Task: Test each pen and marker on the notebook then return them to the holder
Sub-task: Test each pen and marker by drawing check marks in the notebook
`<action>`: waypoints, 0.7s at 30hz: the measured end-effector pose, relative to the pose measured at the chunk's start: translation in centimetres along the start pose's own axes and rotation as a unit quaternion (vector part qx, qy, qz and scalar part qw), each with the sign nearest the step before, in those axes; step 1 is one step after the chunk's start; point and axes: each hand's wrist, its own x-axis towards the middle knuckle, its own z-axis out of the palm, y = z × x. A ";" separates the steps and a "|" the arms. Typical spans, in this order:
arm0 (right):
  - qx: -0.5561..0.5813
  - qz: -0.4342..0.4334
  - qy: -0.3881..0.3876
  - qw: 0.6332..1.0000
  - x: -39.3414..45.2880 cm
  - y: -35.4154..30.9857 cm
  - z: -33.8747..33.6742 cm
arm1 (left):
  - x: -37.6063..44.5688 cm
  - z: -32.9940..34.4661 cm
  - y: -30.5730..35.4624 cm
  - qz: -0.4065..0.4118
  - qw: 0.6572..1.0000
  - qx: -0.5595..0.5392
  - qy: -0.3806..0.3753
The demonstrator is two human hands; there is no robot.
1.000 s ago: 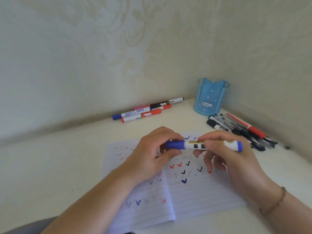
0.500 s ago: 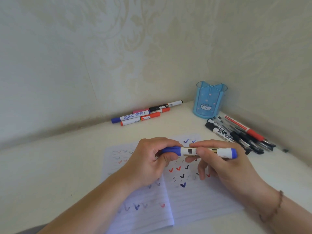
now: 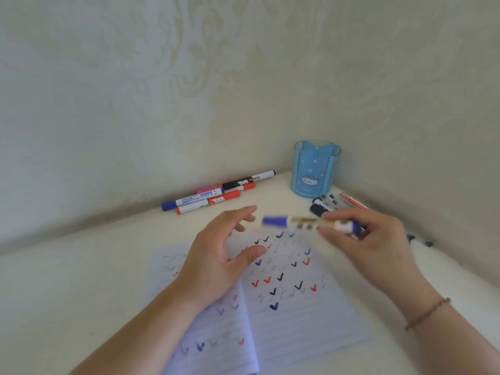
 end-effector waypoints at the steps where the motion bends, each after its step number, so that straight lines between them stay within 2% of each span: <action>1: -0.016 0.028 0.067 0.997 0.7 0.7 -0.7 | 0.0 0.0 -0.3 0.002 0.998 0.053 0.017; 2: -0.044 0.063 0.121 0.990 1.2 1.4 -1.4 | 0.0 0.0 -0.6 0.001 0.994 0.103 0.030; 4: -0.124 0.118 0.166 0.971 2.0 3.2 -2.5 | 0.0 0.1 -1.1 -0.013 0.987 0.159 0.034; 8: -0.234 0.142 0.173 0.946 2.4 5.5 -2.8 | 0.0 0.3 -1.1 -0.011 0.983 0.184 0.000; 11: -0.267 0.143 0.148 0.941 2.5 5.8 -2.4 | -0.4 0.2 -0.3 -0.002 0.957 0.286 -0.037; 15: -0.286 0.136 0.138 0.939 2.5 5.9 -2.2 | -0.1 -0.2 1.1 -0.086 0.914 0.360 -0.164; 21: -0.300 0.105 0.137 0.938 2.6 5.9 -1.8 | 5.2 -1.9 -0.3 -0.282 0.884 0.251 -0.274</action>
